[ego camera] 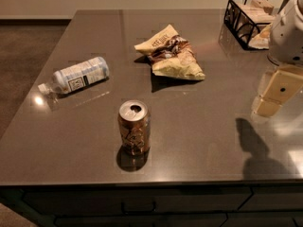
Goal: Move brown chip bag near blue plastic bottle
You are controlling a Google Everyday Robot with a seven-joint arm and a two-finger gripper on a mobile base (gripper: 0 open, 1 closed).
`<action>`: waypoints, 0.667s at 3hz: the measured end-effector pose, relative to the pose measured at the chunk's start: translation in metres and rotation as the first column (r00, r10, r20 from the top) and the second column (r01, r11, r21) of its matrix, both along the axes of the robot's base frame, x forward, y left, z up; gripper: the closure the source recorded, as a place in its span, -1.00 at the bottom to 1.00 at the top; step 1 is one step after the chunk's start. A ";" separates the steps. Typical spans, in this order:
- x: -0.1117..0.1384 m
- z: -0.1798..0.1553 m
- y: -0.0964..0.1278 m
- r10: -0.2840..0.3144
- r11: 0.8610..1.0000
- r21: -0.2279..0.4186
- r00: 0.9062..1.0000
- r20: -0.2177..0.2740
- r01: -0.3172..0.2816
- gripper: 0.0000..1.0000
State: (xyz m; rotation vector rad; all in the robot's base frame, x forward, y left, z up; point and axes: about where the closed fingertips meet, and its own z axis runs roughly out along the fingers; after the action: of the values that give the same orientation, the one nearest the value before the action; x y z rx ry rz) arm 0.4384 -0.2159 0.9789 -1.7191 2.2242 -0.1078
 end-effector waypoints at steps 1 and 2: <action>0.000 0.000 0.000 0.000 1.000 0.000 1.000 0.000 0.000 -1.00; 0.019 -0.005 0.006 -0.027 0.999 0.018 1.000 0.016 0.027 -1.00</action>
Offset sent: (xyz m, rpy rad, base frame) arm 0.0471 0.0121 -0.0184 0.0446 -0.0213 -0.0675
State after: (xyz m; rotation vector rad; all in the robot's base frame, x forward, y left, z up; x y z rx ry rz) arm 0.4571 -0.2104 0.9736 -1.6736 2.2303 -0.1076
